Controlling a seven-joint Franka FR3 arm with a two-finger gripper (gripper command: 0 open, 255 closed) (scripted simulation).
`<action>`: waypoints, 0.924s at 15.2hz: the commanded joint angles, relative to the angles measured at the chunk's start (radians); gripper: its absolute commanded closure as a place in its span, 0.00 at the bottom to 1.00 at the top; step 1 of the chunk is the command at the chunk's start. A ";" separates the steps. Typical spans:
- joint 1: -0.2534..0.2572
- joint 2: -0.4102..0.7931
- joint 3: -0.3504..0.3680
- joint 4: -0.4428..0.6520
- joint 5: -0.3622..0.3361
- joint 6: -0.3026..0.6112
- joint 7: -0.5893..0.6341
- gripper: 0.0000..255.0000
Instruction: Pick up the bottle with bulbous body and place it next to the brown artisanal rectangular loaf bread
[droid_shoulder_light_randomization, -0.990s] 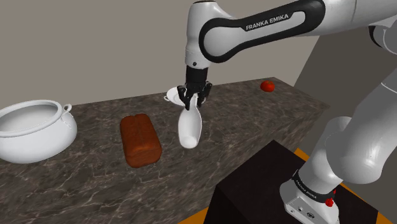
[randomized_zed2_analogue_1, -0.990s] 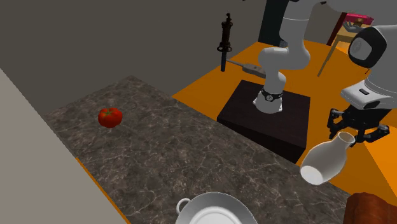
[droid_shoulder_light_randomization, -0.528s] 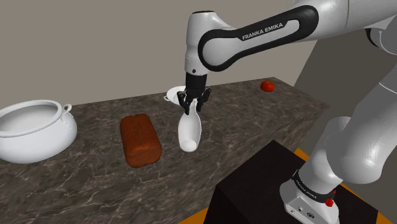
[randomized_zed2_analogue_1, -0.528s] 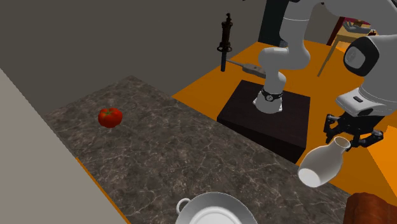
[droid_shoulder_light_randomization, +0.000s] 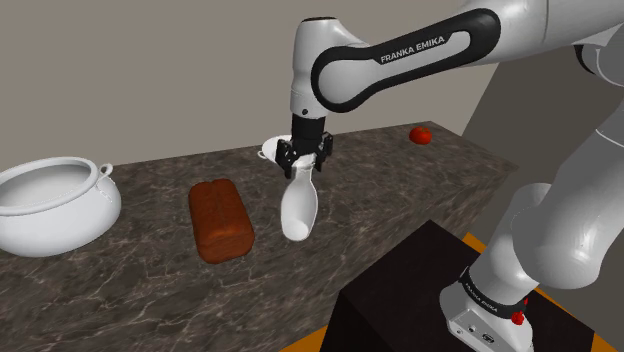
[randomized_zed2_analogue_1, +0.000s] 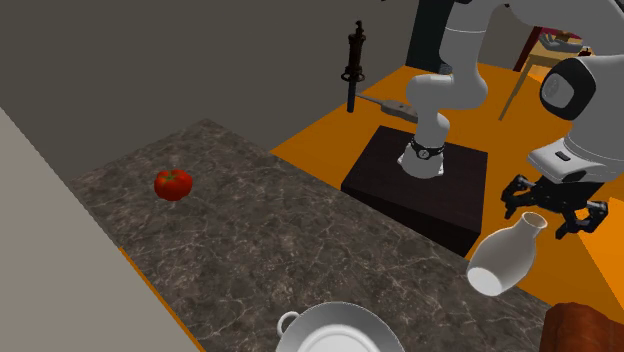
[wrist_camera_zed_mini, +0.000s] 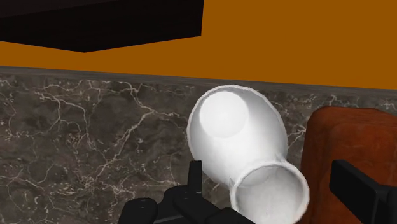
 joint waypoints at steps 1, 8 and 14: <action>0.000 0.000 0.000 0.000 0.000 0.000 0.000 0.00; -0.002 -0.031 -0.004 0.096 0.002 -0.126 -0.002 0.00; -0.002 -0.030 -0.004 0.096 0.002 -0.126 -0.002 0.00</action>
